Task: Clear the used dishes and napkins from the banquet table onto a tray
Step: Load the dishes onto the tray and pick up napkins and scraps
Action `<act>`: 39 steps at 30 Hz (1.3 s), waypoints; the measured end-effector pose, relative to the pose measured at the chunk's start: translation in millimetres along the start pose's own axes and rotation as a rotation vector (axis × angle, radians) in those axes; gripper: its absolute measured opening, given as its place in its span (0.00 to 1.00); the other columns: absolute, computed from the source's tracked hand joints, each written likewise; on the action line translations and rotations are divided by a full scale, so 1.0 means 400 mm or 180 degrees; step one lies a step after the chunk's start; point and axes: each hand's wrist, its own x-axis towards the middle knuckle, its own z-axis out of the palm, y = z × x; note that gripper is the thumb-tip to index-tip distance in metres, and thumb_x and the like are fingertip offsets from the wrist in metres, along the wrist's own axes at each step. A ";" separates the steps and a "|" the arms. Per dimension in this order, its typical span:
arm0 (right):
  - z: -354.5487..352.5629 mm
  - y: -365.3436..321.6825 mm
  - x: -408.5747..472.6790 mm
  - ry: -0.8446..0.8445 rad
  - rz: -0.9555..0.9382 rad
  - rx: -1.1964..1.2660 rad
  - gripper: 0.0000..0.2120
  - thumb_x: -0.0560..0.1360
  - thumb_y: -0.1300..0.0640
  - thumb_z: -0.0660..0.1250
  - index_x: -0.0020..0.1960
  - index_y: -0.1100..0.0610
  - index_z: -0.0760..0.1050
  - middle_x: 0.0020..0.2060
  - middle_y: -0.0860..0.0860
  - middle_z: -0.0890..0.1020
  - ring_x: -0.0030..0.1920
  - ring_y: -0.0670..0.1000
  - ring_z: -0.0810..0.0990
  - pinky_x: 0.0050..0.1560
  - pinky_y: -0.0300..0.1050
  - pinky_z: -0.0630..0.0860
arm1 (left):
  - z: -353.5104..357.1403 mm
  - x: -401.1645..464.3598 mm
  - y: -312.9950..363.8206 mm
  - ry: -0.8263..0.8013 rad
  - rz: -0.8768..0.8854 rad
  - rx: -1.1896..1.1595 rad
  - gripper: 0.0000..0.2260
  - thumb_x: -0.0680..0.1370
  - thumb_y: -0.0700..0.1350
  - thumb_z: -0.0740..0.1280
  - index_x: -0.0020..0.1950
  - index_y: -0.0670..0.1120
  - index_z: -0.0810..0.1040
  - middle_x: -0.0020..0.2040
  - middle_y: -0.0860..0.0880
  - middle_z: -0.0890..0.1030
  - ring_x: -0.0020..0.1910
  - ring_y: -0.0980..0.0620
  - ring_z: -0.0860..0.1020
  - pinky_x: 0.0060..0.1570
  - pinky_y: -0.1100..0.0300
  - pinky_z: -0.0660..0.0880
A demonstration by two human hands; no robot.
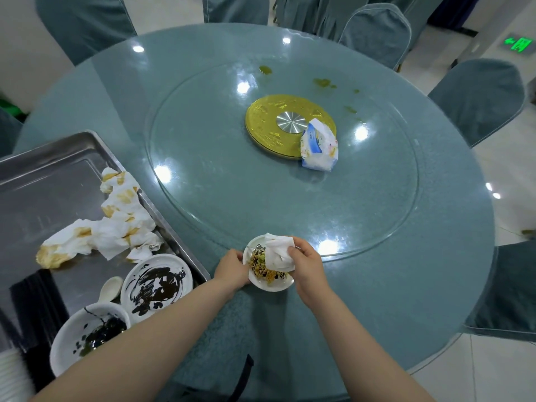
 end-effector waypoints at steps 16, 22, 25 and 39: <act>0.039 -0.051 -0.080 -0.0181 -0.0244 -0.0155 0.13 0.75 0.67 0.61 0.46 0.55 0.82 0.43 0.54 0.84 0.44 0.53 0.80 0.48 0.52 0.76 | -0.081 -0.145 -0.048 -0.0209 0.0346 -0.0298 0.15 0.62 0.50 0.68 0.48 0.52 0.77 0.47 0.50 0.81 0.48 0.48 0.81 0.48 0.47 0.81; 0.057 -0.093 -0.091 -0.0350 -0.0295 0.0058 0.12 0.76 0.67 0.61 0.49 0.55 0.82 0.42 0.54 0.84 0.41 0.51 0.81 0.42 0.47 0.77 | -0.132 -0.178 -0.057 -0.0014 0.0496 -0.0360 0.09 0.75 0.37 0.66 0.52 0.48 0.76 0.49 0.49 0.80 0.49 0.49 0.80 0.46 0.52 0.82; 0.077 -0.118 -0.088 -0.0499 -0.0387 0.0135 0.12 0.76 0.67 0.61 0.48 0.55 0.82 0.43 0.54 0.84 0.42 0.51 0.81 0.43 0.45 0.76 | -0.182 -0.179 -0.082 0.0133 0.0538 -0.0335 0.08 0.76 0.37 0.66 0.52 0.49 0.77 0.49 0.50 0.81 0.49 0.50 0.80 0.50 0.49 0.81; 0.311 -0.076 -0.024 -0.0972 0.0011 0.0087 0.07 0.76 0.67 0.64 0.51 0.59 0.77 0.44 0.55 0.82 0.43 0.53 0.79 0.43 0.45 0.76 | -0.526 -0.161 -0.169 0.0770 0.0224 -0.0656 0.10 0.76 0.31 0.65 0.54 0.42 0.77 0.52 0.41 0.80 0.46 0.46 0.81 0.37 0.59 0.79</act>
